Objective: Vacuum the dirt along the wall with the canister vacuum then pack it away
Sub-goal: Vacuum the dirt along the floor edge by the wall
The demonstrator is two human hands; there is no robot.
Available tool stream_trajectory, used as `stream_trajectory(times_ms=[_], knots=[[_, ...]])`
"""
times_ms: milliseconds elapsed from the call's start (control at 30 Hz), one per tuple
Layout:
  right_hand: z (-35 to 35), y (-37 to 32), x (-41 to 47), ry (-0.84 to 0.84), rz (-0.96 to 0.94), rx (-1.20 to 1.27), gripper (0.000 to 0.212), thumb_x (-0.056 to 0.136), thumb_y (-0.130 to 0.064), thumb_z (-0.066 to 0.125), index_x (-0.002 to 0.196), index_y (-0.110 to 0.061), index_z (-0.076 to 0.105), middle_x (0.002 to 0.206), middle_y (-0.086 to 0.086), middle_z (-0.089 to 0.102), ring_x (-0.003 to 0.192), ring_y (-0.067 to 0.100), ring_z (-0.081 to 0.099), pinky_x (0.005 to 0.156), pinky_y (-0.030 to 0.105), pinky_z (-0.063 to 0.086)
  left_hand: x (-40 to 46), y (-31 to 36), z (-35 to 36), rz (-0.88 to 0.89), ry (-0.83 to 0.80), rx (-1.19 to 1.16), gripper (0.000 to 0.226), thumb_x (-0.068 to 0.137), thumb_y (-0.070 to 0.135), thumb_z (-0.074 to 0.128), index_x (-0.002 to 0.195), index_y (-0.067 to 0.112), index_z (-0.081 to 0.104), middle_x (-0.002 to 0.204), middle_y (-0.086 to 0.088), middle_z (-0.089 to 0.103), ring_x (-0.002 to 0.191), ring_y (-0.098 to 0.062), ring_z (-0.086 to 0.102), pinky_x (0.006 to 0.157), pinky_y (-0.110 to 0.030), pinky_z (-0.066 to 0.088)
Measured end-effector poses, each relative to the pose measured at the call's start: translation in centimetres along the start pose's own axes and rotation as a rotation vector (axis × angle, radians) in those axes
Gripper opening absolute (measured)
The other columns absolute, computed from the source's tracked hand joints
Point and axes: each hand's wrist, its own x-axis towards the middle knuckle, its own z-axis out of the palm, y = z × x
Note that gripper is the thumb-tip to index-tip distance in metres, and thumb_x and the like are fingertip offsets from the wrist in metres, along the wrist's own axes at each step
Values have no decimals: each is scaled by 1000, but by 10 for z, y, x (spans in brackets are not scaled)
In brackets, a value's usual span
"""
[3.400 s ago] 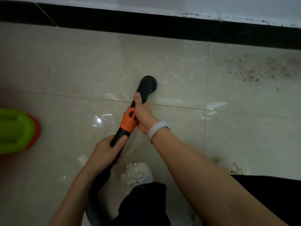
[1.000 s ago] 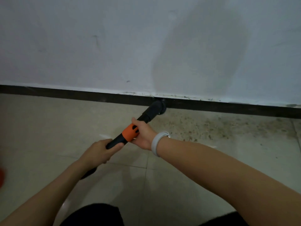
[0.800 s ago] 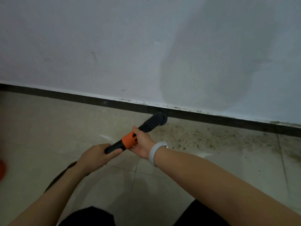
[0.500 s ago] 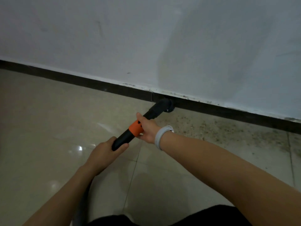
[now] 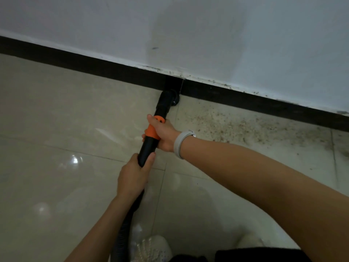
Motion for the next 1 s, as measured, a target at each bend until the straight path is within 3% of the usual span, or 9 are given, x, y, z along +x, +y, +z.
stream_trajectory(times_ms=[167, 300, 367, 567, 800, 1000], knots=[[-15, -1, -5, 123, -32, -70, 51, 94, -33, 55, 134, -12, 31, 105, 12, 50, 62, 20, 58, 55, 35, 52, -6, 9, 14, 11, -56, -97, 40, 79, 64, 49, 74, 24, 53, 54, 2, 61, 41, -10, 58, 49, -32, 49], [-35, -5, -9, 83, -7, -77, 40, 94, -33, 54, 121, -12, 32, 96, 11, 50, 64, 22, 58, 54, 36, 51, -11, 13, 25, 37, -61, -42, 38, 81, 63, 50, 73, 26, 52, 62, -2, 62, 54, -19, 62, 55, -35, 51], [-38, -6, -12, 71, -14, -87, 42, 95, -33, 54, 124, -12, 32, 94, 10, 50, 64, 21, 59, 53, 35, 50, -12, 15, 29, 36, -44, -29, 38, 83, 61, 50, 74, 25, 52, 62, -2, 62, 54, -21, 62, 56, -36, 52], [-65, -3, -12, 86, -70, -41, 45, 95, -34, 52, 129, -12, 32, 103, 11, 50, 62, 19, 60, 51, 31, 52, -19, 29, 43, 50, -74, 5, 36, 83, 58, 53, 74, 23, 53, 55, 1, 61, 43, -12, 59, 54, -35, 51], [-105, -1, -19, 66, -91, 75, 45, 94, -33, 54, 128, -12, 32, 90, 8, 51, 63, 21, 61, 57, 34, 54, -26, 43, 65, 82, -119, 114, 35, 82, 60, 52, 80, 25, 53, 58, 1, 63, 46, -11, 60, 56, -37, 53], [-132, -2, -24, 80, -105, 135, 50, 94, -33, 54, 133, -13, 31, 95, 9, 52, 66, 21, 61, 65, 36, 55, -27, 55, 78, 124, -184, 173, 34, 83, 60, 52, 81, 26, 51, 59, 1, 63, 48, -12, 61, 57, -38, 54]])
